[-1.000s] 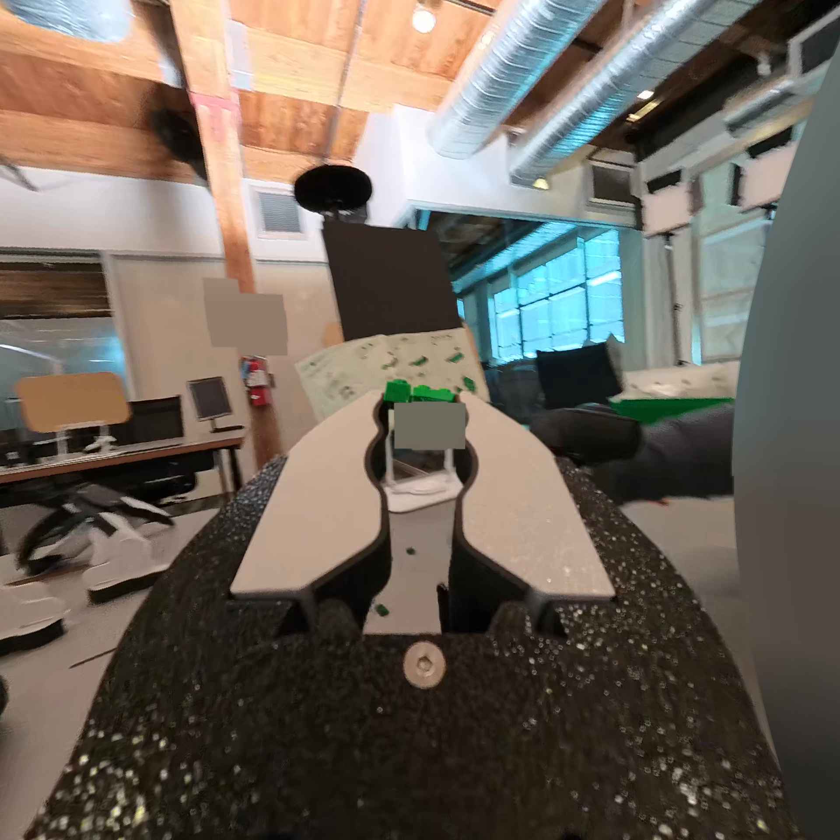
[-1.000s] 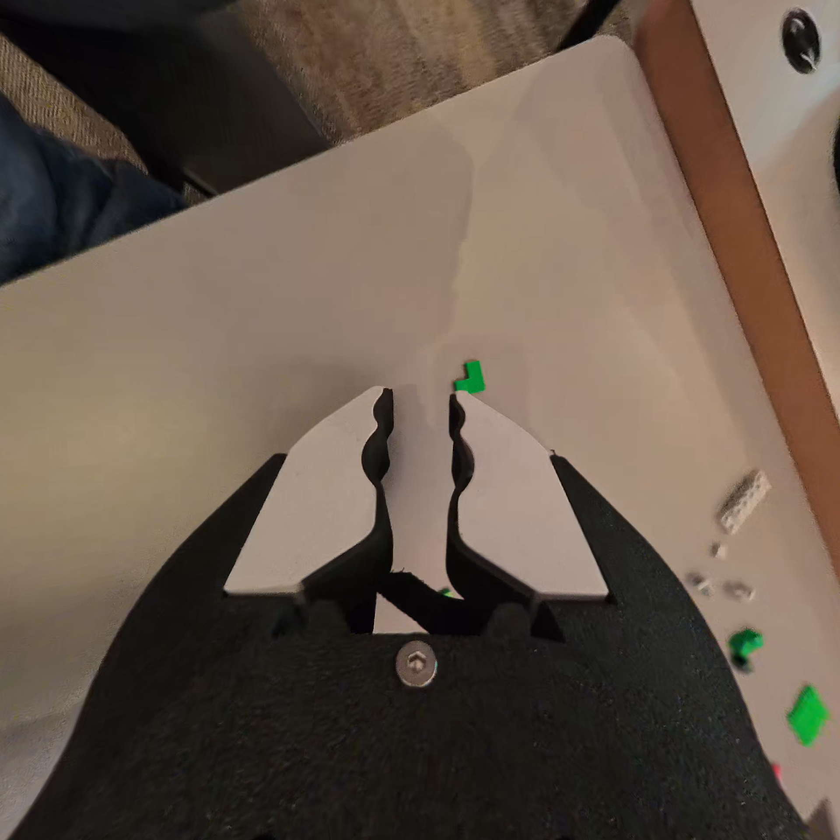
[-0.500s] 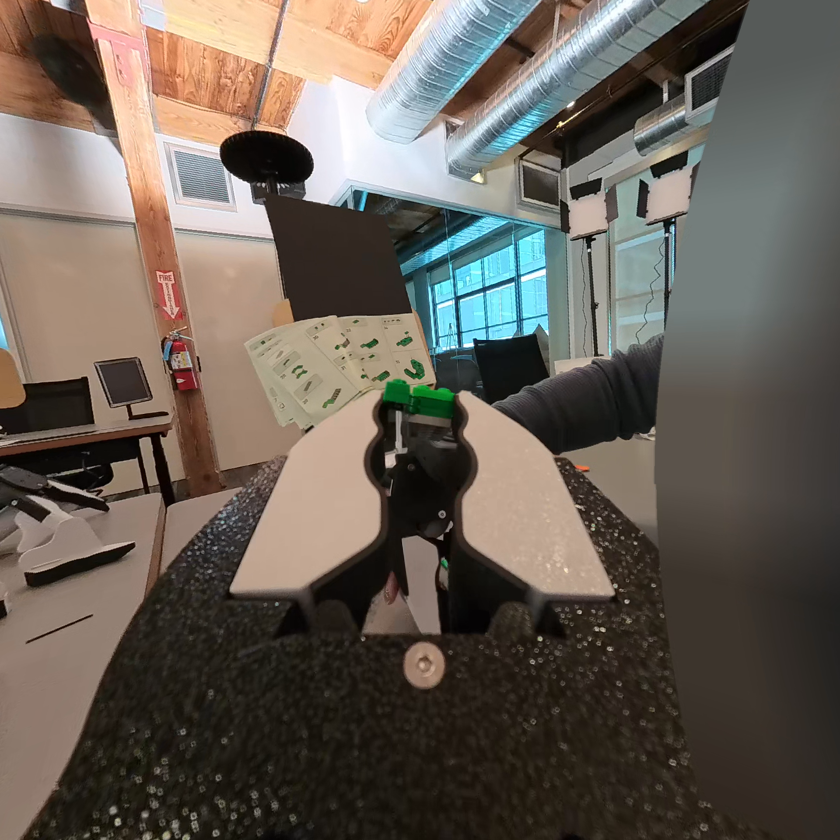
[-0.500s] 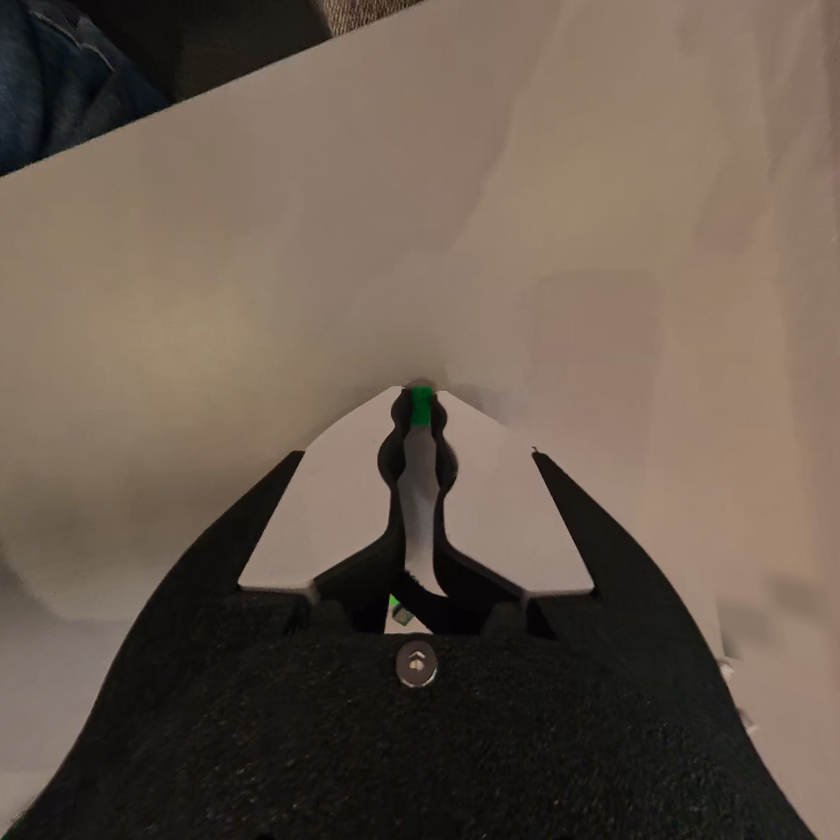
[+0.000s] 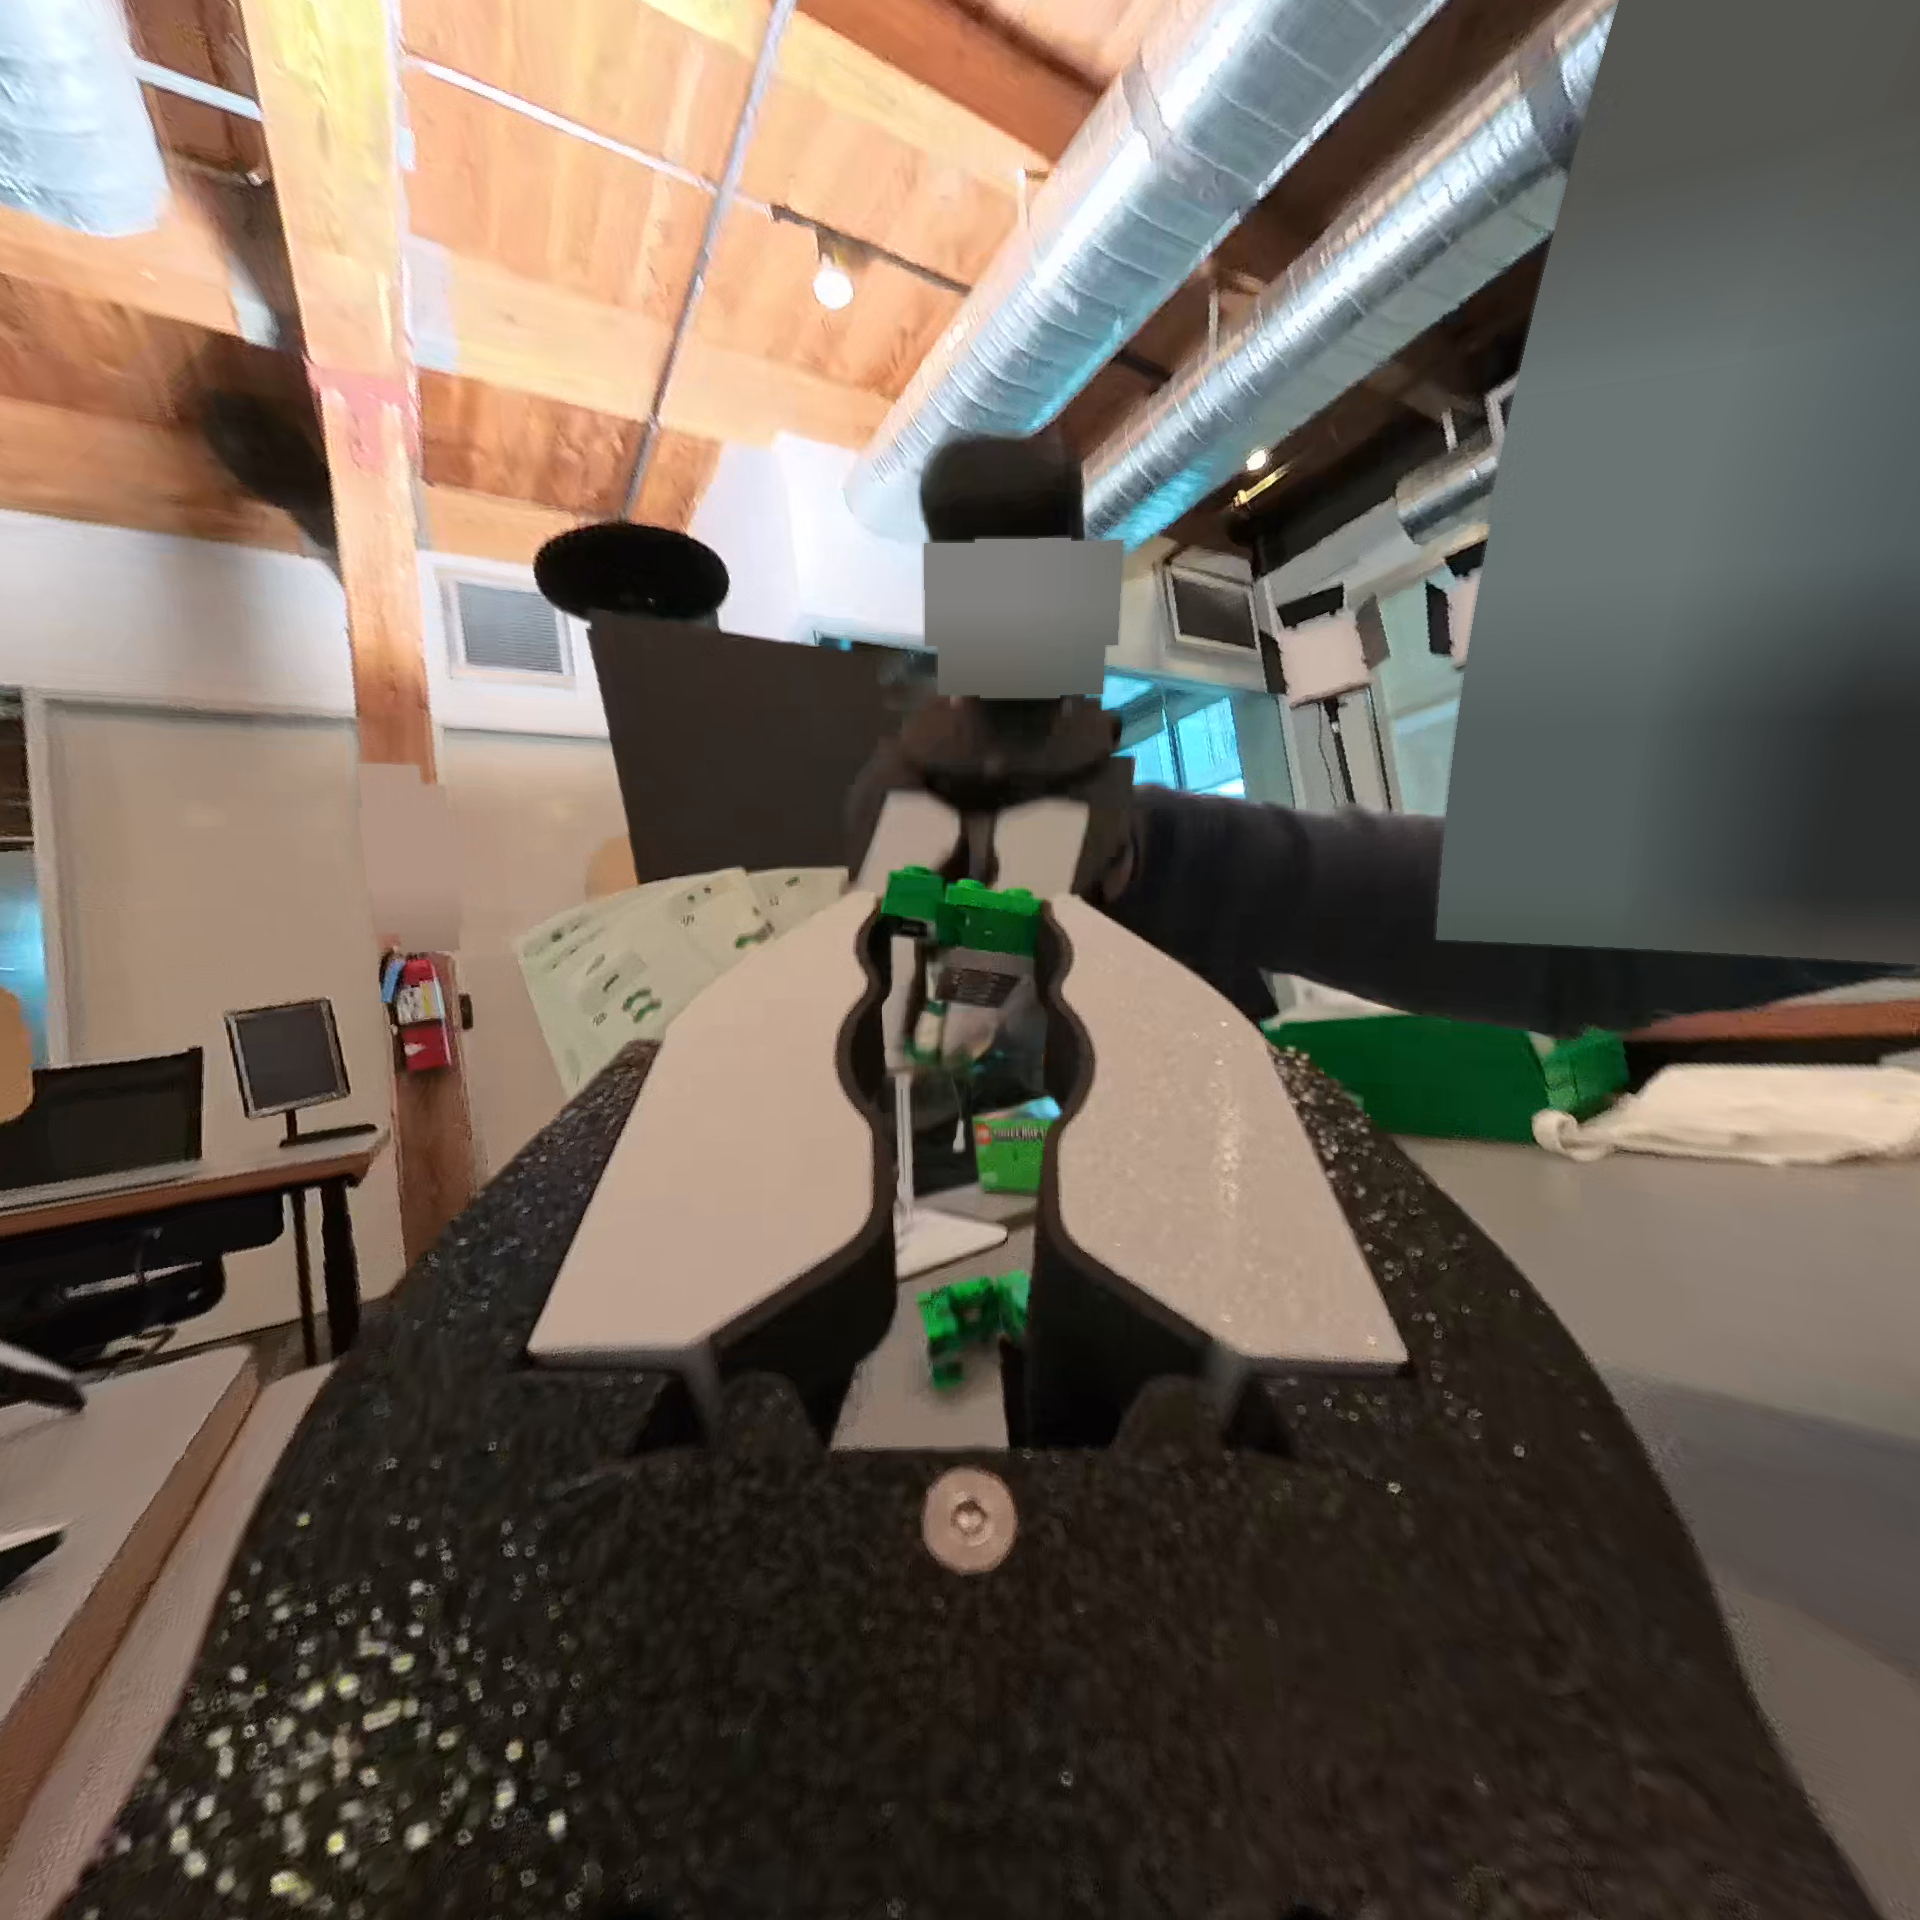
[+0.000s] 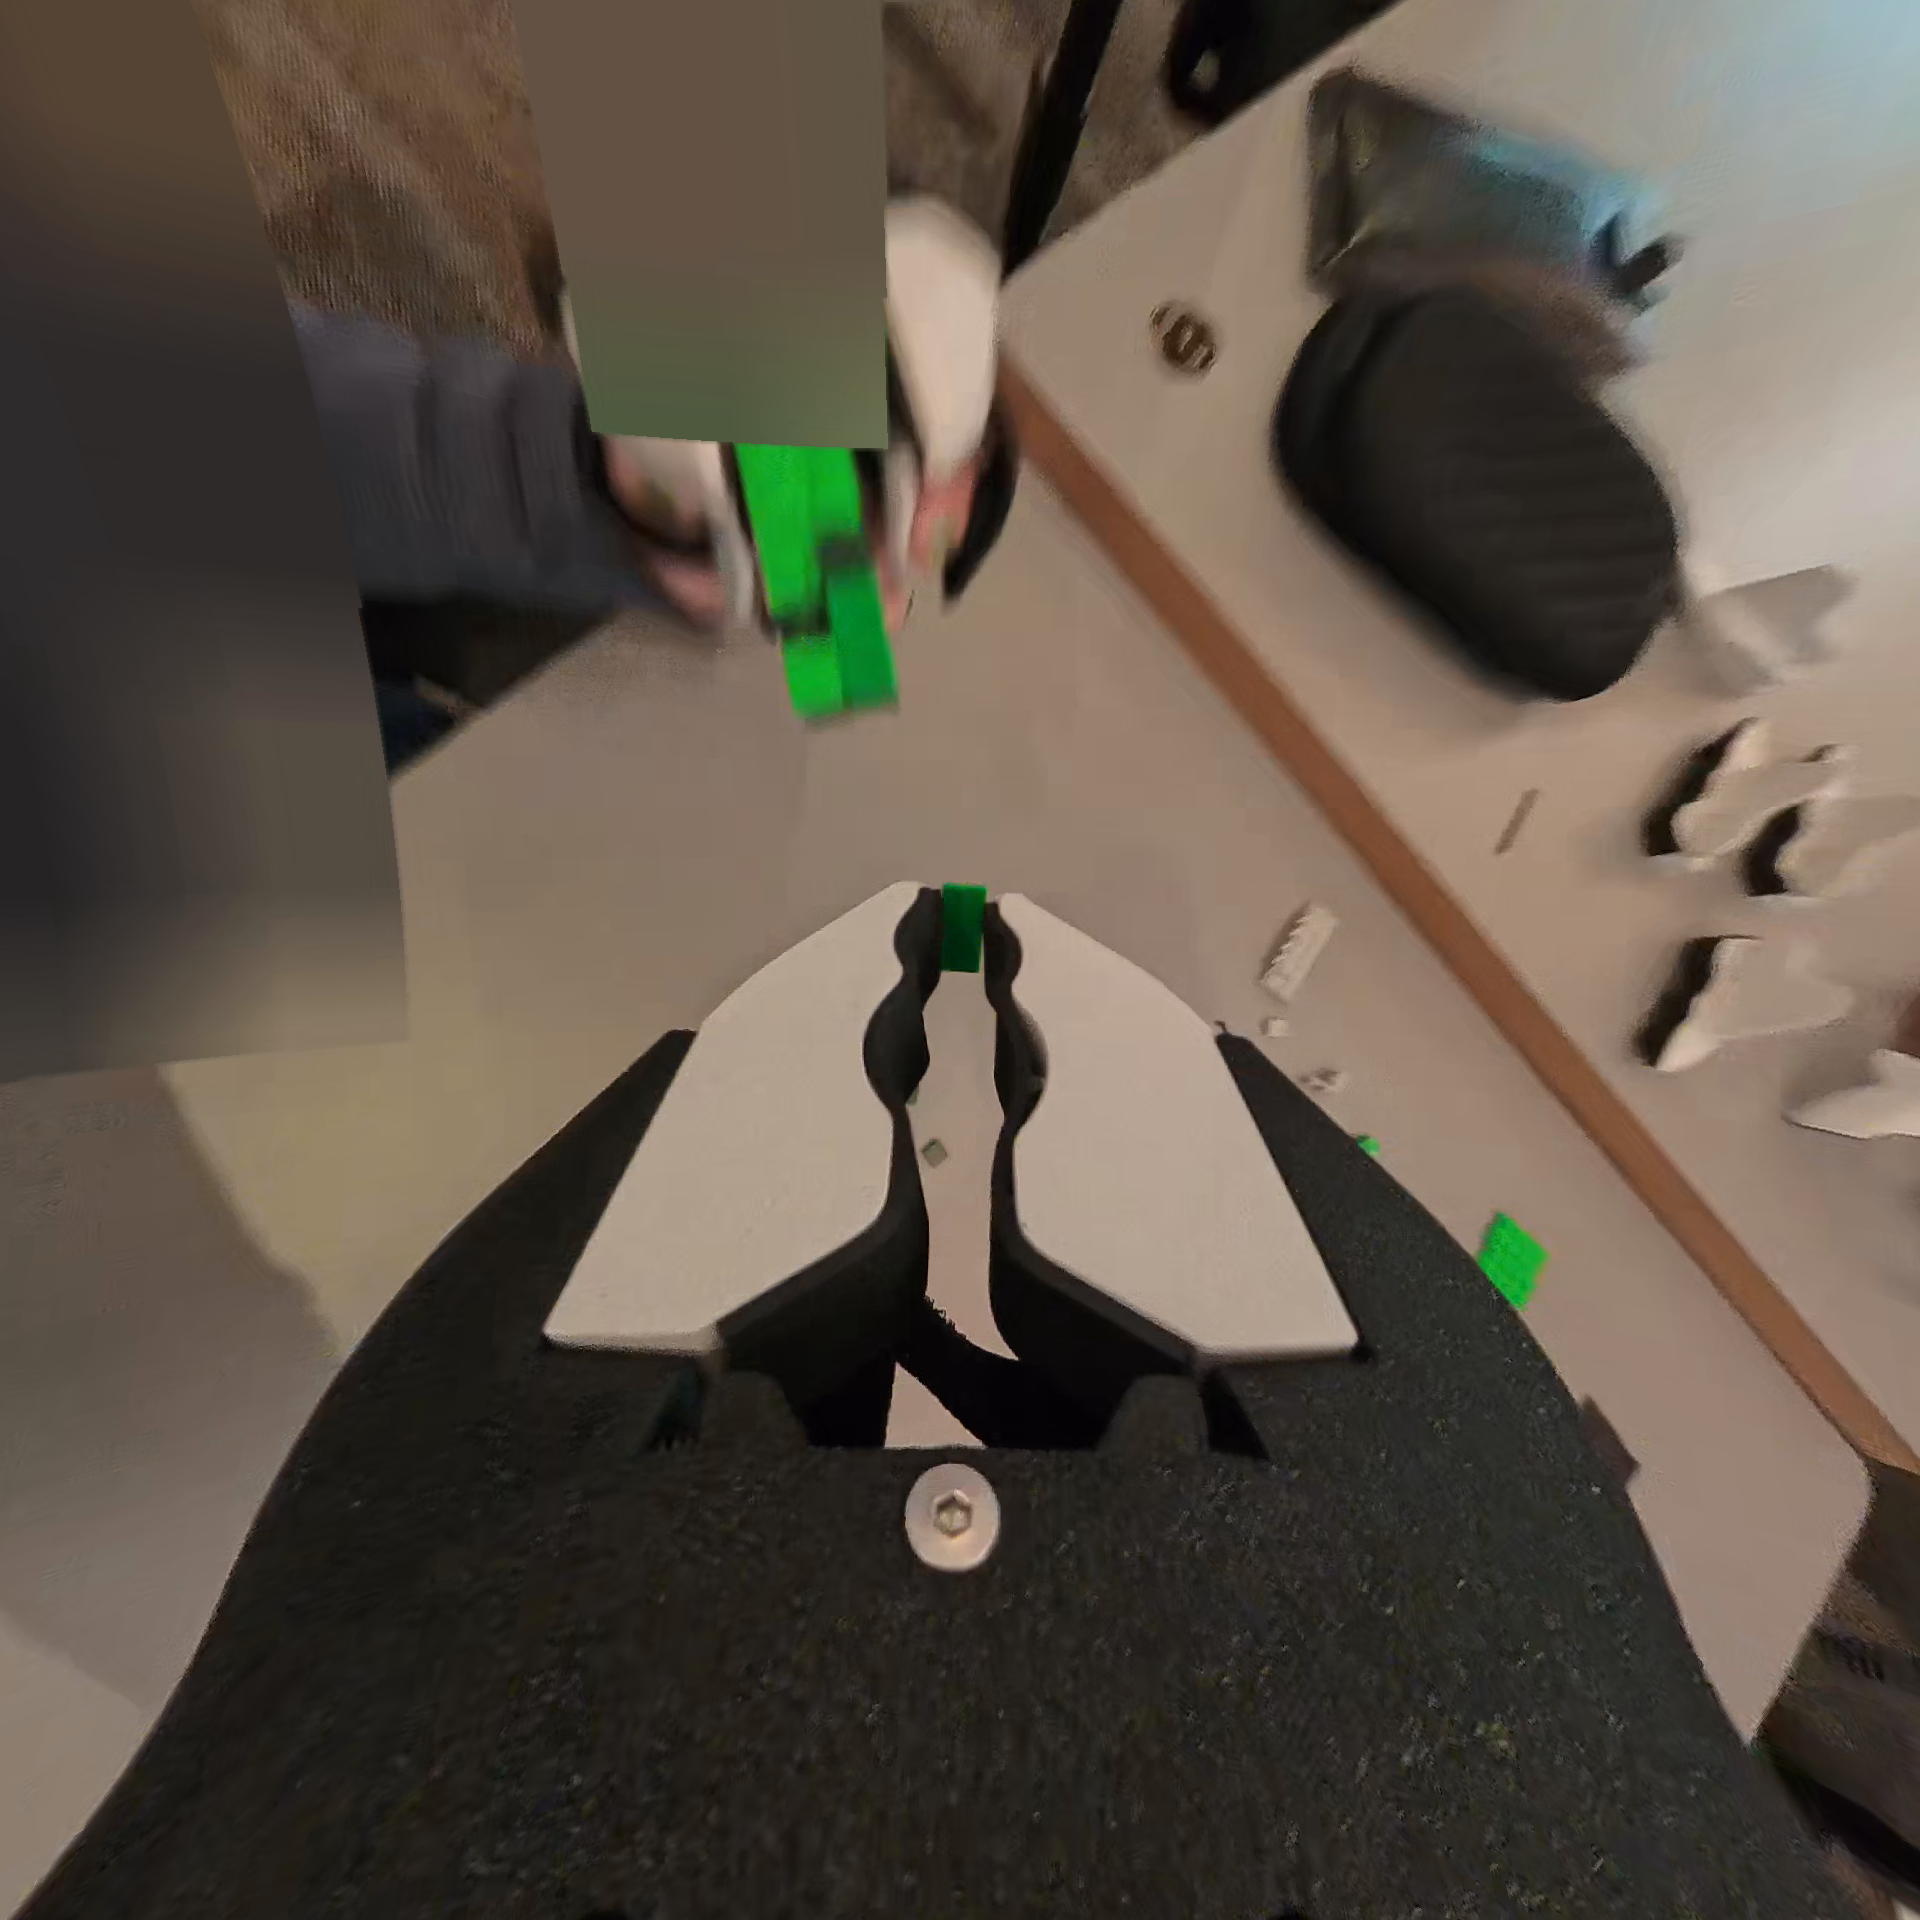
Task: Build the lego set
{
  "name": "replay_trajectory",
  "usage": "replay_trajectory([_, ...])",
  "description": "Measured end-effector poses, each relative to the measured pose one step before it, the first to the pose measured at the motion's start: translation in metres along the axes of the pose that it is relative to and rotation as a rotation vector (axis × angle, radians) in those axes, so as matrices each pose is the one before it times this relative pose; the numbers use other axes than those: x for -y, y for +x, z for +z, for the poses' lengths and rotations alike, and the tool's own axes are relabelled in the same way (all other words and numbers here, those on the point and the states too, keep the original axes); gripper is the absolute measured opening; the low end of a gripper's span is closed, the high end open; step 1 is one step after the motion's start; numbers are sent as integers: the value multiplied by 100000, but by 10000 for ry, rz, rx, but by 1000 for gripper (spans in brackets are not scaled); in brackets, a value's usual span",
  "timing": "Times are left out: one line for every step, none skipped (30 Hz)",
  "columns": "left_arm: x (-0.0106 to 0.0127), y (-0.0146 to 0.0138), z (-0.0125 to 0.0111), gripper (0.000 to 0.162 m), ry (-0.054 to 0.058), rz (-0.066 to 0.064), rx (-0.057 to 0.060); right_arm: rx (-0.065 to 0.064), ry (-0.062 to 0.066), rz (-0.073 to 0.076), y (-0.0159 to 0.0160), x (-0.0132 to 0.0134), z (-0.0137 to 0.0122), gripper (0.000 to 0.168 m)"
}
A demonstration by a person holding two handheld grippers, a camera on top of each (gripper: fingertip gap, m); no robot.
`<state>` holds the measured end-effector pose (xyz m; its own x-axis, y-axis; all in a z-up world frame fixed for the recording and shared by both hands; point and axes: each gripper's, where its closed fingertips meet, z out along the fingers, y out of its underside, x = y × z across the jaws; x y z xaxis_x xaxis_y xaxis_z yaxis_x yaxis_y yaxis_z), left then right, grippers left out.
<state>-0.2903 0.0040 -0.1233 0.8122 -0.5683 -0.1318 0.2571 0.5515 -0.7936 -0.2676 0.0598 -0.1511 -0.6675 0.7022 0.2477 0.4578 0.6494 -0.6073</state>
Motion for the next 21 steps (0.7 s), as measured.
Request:
replay_trajectory([-404,426,844,25,184,-32,124,-60,328,126,-123,1424,-1780,7])
replay_trajectory([-485,538,755,26,74,-62,21,98,246,102,-505,1317,-1335,7])
replay_trajectory([-455,504,677,26,33,-164,-5,109,72,61,-637,993,-875,7])
replay_trajectory([-381,397,581,26,25,-277,20,142,-119,-22,-780,574,-438,7])
replay_trajectory([-374,358,510,26,-25,-338,-18,137,-279,-89,-790,188,-115,7])
replay_trajectory([-372,371,430,26,-77,-270,-78,135,-367,-102,-736,-62,99,7])
replay_trajectory([-304,238,319,26,-89,-151,4,154,-381,-39,-639,-209,226,7])
replay_trajectory([-167,150,216,26,-46,-31,63,157,-370,50,-485,-283,291,7])
replay_trajectory([-59,241,165,26,-9,33,-11,71,-332,87,-237,-292,313,7])
replay_trajectory([17,213,135,26,-7,43,-12,-14,-254,47,-30,-243,256,7])
replay_trajectory([35,233,120,26,-18,38,-49,-56,-204,10,88,-208,193,7])
replay_trajectory([75,220,90,26,12,54,-51,-46,-148,-6,101,-119,125,7])
replay_trajectory([73,172,81,26,9,28,-56,45,-56,-17,-45,27,59,7])
replay_trajectory([23,137,67,26,-9,-20,-62,36,-33,2,-42,96,16,7])
replay_trajectory([31,62,40,26,6,-32,-41,18,-60,-20,-14,80,-8,7])
replay_trajectory([29,28,1,26,24,-26,-30,-28,-66,-70,42,55,5,7])
replay_trajectory([30,-23,-26,25,35,-30,-5,-15,-92,-88,28,-17,31,7])
replay_trajectory([8,-29,-20,25,26,-38,-16,7,-121,-67,9,-67,86,7])
replay_trajectory([-22,-1,-9,25,0,-51,-35,48,-108,-47,-64,-75,115,7])
replay_trajectory([-16,5,11,25,-3,-34,-28,46,-91,-17,-49,-65,137,7])
replay_trajectory([-31,-24,-12,25,-8,-7,18,24,-68,-14,-30,-40,104,7])
